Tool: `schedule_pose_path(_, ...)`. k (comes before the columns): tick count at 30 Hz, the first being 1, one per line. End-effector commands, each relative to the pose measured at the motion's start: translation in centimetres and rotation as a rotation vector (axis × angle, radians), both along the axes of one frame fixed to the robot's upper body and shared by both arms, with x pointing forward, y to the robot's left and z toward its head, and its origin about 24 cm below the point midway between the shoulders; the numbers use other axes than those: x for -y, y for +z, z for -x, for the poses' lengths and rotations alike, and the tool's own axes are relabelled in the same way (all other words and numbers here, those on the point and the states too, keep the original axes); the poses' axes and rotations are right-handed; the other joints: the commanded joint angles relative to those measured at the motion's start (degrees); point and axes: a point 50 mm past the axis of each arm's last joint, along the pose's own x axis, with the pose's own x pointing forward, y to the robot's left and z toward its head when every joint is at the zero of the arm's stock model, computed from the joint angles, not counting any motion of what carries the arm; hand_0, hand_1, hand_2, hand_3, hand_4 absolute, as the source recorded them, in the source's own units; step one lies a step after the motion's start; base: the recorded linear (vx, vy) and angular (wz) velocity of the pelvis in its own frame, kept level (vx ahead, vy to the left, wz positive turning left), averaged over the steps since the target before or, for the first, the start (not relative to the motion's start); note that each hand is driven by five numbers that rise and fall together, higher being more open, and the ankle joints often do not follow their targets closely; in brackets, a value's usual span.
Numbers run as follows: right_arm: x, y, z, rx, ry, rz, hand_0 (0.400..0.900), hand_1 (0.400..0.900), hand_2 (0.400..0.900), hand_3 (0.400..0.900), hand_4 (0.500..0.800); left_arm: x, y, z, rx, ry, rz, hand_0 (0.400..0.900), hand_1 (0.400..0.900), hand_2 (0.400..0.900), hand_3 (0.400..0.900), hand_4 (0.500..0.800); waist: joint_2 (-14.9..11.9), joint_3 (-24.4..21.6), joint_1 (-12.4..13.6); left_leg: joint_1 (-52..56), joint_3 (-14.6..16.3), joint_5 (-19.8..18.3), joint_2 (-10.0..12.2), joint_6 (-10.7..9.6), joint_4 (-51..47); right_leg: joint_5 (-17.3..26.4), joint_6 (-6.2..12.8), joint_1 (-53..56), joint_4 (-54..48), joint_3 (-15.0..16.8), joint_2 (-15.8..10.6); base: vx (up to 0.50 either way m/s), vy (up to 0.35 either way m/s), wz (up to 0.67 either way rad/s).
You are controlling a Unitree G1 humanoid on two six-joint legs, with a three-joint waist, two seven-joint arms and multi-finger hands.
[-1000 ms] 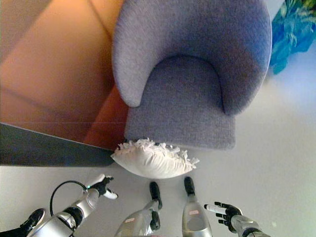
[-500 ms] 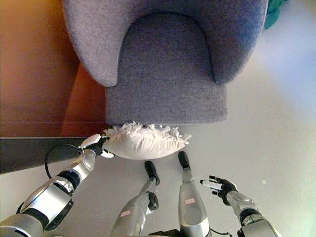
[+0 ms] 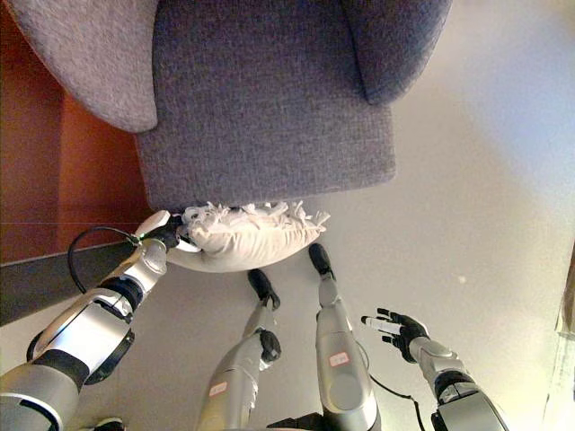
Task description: Pick up the pillow and put it on the sofa.
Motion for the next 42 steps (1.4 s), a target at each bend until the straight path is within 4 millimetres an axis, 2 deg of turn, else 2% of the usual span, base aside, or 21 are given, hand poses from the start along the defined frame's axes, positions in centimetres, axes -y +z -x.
schedule_pose_path(1, 2.1, 0.5, 0.8, 0.000, -0.031, 0.040, 0.900, 0.900, 0.900, 0.900, 0.800, -3.7, 5.0, -0.9, 0.139, 0.126, -0.016, 0.900, 0.900, 0.900, 0.900, 0.800, -1.9, 0.7, -1.1, -2.9, 0.9, 1.0, -0.7, -5.2, 2.0, 4.3, 1.82, -6.3, 0.7, 1.5, 2.6, -0.03, -0.052, 0.09)
schedule_pose_path(10, 1.5, 0.9, -0.1, 0.051, -0.052, 0.020, 0.900, 0.900, 0.900, 0.900, 0.800, -3.3, 9.1, -2.4, 0.278, 0.162, 0.116, 0.900, 0.900, 0.900, 0.900, 0.800, -1.9, 0.7, -0.9, -9.4, 0.4, 2.3, 0.0, -5.8, 1.9, 4.9, 2.05, -12.0, 0.8, 1.1, 2.7, -0.03, -0.046, 0.08)
schedule_pose_path(11, 1.5, 0.9, -0.1, 0.054, -0.055, 0.018, 0.900, 0.900, 0.900, 0.900, 0.800, -3.2, 9.6, -2.6, 0.291, 0.153, 0.127, 0.551, 0.551, 0.551, 0.551, 0.591, -1.9, 0.7, -0.9, -9.8, 0.3, 2.3, 0.1, -5.9, 1.8, 4.9, 2.09, -12.4, 0.8, 1.0, 2.7, -0.05, -0.066, 0.09)
schedule_pose_path(12, 1.5, 0.9, -0.1, 0.059, -0.058, 0.015, 0.900, 0.900, 0.900, 0.900, 0.800, -3.0, 10.3, -2.8, 0.301, 0.134, 0.135, 0.400, 0.400, 0.400, 0.400, 0.500, -1.9, 0.7, -0.8, -10.4, 0.2, 2.4, 0.1, -5.8, 1.8, 4.9, 2.11, -12.9, 0.8, 0.9, 2.6, -0.04, -0.059, 0.09)
schedule_pose_path(17, 1.5, 0.8, 0.2, 0.068, -0.062, 0.008, 0.900, 0.900, 0.900, 0.900, 0.800, -1.8, 11.5, -3.5, 0.317, 0.083, 0.139, 0.400, 0.400, 0.400, 0.400, 0.500, -1.6, 0.7, -0.5, -10.4, -0.5, 2.5, 0.2, -6.0, 1.0, 4.9, 2.31, -12.8, 0.2, 0.2, 2.2, -0.02, -0.050, 0.08)
schedule_pose_path(26, 1.6, 1.2, -0.4, 0.090, -0.062, 0.004, 0.900, 0.900, 0.900, 0.900, 0.800, -0.9, 11.5, -3.8, 0.303, 0.045, 0.146, 0.400, 0.400, 0.400, 0.400, 0.500, -1.2, 0.7, -0.4, -7.6, -1.3, 2.4, 0.2, -6.4, 0.6, 5.0, 2.30, -10.2, -0.7, -0.5, 1.6, -0.03, -0.026, 0.05)
schedule_pose_path(32, 1.5, 1.0, -0.2, 0.084, -0.074, 0.000, 0.900, 0.900, 0.900, 0.900, 0.800, -0.2, 10.7, -3.8, 0.277, 0.016, 0.168, 0.400, 0.400, 0.400, 0.400, 0.500, -0.8, 0.7, -0.1, -2.4, -1.8, 1.6, -0.3, -6.2, 0.5, 4.7, 2.21, -5.4, -1.0, -1.4, 1.1, -0.03, -0.020, 0.05)
schedule_pose_path(38, 1.7, 0.7, 0.4, 0.064, -0.087, 0.005, 0.900, 0.900, 0.900, 0.900, 0.800, 0.5, 8.8, -3.5, 0.231, -0.039, 0.184, 0.400, 0.400, 0.400, 0.400, 0.500, -0.6, 0.7, 0.1, 6.2, -2.6, 0.1, -1.1, -5.9, 0.7, 3.7, 2.15, 2.8, -0.8, -2.4, 0.8, 0.00, 0.000, 0.00)
schedule_pose_path(42, 1.7, -0.3, 1.9, 0.023, -0.110, 0.000, 0.900, 0.900, 0.900, 0.900, 0.800, 0.8, 6.4, -2.7, 0.150, -0.096, 0.167, 0.400, 0.400, 0.400, 0.400, 0.500, 0.1, -3.0, 0.8, 10.9, -2.9, -1.5, -1.6, -5.6, 0.6, 2.5, 2.36, 7.2, -0.8, -3.1, 0.1, 0.08, -0.028, 0.04)
